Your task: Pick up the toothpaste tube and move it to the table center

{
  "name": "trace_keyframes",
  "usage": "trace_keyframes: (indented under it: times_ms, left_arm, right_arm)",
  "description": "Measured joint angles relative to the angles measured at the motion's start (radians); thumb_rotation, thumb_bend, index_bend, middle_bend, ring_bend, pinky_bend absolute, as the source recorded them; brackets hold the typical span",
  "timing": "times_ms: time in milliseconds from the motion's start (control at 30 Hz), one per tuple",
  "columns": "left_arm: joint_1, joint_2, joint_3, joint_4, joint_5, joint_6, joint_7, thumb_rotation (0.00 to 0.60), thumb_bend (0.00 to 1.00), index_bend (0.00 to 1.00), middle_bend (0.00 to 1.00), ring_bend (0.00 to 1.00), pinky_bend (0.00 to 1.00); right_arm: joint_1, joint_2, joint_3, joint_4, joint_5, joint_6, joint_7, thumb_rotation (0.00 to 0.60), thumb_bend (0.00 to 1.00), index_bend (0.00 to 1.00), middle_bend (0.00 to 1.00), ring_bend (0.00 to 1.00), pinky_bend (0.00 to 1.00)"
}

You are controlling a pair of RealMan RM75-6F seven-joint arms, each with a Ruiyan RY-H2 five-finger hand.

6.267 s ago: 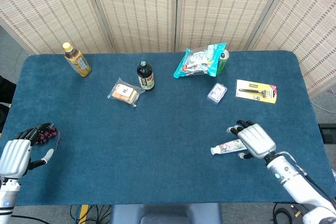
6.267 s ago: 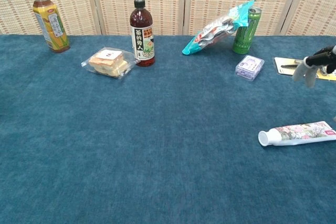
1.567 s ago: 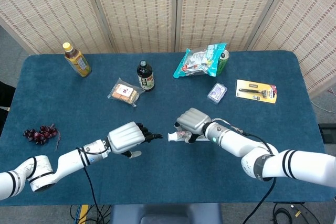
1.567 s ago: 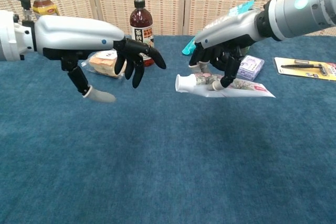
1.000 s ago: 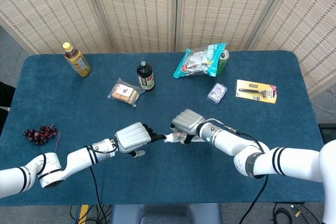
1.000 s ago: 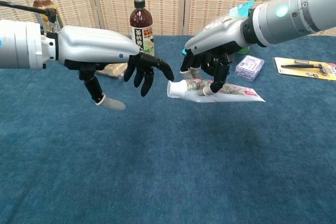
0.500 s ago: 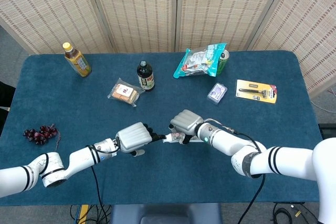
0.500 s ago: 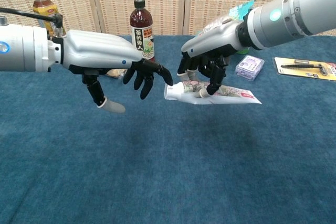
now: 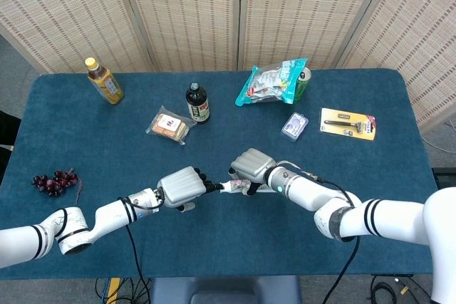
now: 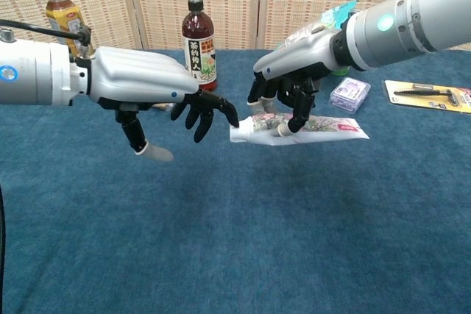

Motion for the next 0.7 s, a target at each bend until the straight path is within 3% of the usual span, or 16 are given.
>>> trace_keyframes:
  times_ms: [700]
  left_arm:
    - [-0.011, -0.008, 0.007, 0.008, -0.046, -0.033, 0.048, 0.6, 0.27, 0.16, 0.41, 0.37, 0.41]
  right_arm:
    - [-0.044, 0.017, 0.013, -0.004, -0.063, 0.013, 0.038, 0.6, 1.0, 1.0, 0.86, 0.75, 0.62]
